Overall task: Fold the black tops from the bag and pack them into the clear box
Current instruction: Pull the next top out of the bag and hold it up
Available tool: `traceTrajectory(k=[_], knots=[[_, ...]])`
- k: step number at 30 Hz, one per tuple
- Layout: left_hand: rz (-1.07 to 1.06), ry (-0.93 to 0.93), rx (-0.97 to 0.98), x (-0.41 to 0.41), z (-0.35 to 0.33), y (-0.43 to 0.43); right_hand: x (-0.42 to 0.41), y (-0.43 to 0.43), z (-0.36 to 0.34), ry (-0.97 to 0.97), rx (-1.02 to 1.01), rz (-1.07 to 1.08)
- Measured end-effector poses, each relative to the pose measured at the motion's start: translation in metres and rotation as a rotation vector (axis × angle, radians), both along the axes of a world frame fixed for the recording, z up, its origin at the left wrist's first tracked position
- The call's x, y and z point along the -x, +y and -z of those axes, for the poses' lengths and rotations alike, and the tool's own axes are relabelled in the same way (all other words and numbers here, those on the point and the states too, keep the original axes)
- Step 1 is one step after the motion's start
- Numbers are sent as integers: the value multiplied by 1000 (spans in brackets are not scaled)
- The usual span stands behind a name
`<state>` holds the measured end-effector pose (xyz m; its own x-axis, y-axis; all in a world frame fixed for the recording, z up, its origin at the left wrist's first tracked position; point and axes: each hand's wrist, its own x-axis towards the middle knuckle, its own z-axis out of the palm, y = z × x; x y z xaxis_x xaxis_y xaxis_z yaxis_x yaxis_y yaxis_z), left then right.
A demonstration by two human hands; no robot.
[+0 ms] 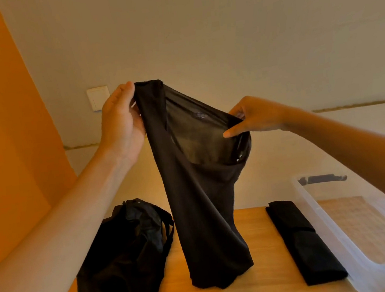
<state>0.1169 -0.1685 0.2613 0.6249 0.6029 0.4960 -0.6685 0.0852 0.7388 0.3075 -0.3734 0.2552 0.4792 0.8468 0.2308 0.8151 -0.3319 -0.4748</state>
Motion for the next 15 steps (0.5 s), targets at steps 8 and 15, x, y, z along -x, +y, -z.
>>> traceTrajectory(k=[8,15], knots=[[45,104,-221,12,22,23,-16,-19,2,85,-138,66],[-119,104,-401,12,41,24,-14,-30,-23,471,-183,0]])
